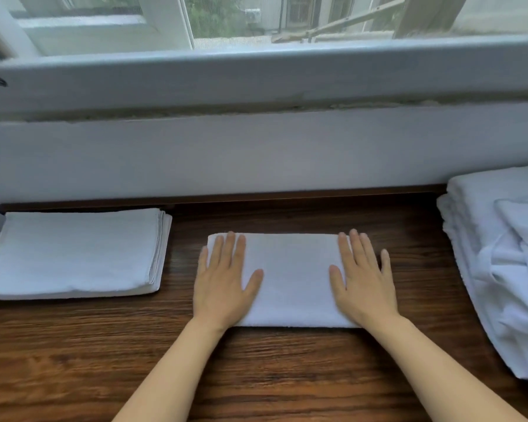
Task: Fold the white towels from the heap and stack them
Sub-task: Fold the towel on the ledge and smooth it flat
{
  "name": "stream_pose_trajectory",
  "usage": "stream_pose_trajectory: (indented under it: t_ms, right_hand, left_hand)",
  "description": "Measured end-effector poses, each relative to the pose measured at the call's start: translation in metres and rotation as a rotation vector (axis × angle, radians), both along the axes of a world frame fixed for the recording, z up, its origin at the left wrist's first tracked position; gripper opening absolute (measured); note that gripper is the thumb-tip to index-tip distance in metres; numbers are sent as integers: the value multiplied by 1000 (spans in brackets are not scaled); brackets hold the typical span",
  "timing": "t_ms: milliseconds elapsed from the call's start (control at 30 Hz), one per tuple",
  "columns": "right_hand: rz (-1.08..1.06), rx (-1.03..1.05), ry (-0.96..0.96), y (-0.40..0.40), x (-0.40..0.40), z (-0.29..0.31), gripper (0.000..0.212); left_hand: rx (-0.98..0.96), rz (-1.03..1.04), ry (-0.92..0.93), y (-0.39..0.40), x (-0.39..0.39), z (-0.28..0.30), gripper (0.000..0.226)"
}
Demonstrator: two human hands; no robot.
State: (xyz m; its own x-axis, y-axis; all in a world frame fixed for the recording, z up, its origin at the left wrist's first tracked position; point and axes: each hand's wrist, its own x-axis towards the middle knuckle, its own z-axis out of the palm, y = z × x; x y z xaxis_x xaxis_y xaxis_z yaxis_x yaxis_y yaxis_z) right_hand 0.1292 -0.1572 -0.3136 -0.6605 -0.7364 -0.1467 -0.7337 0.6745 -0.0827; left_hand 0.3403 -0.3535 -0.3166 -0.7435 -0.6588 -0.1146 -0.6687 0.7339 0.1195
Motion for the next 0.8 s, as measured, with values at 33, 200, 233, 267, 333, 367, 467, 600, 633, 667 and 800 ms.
stream_pose_trajectory:
  t_ms: [33, 200, 233, 267, 333, 367, 467, 600, 633, 667, 800]
  right_hand:
    - [-16, 8, -17, 6, -5, 0, 73]
    - [-97, 24, -21, 8, -4, 16, 79]
    - [-152, -1, 2, 4, 0, 22, 80]
    - [-225, -40, 13, 0, 4, 27, 80]
    - [-419, -111, -104, -8, 7, 38, 77]
    - [-516, -129, -205, -12, 5, 43, 76]
    - [-719, -177, -528, -20, -11, 47, 84]
    - [-764, -221, -768, -19, -22, 52, 61]
    - [-770, -234, -782, -18, -23, 54, 55]
    - [-769, -246, -781, -18, -22, 56, 50]
    - [-696, -324, -771, -18, -21, 60, 32]
  left_hand:
    - [12, 21, 8, -2, 3, 0, 82]
    - [109, 201, 66, -7, 15, 8, 85]
    - [119, 290, 102, -5, 16, 13, 86]
    - [116, 381, 135, -3, 15, 19, 86]
    - [148, 551, 170, 0, 10, 30, 84]
    - [229, 636, 184, -1, 7, 33, 84]
    - [497, 823, 221, -13, -1, 39, 83]
    - [660, 846, 213, -16, -1, 58, 64]
    - [690, 845, 214, -14, -1, 63, 59]
    - [712, 841, 217, -13, -1, 67, 56]
    - [706, 735, 256, -5, 1, 71, 49]
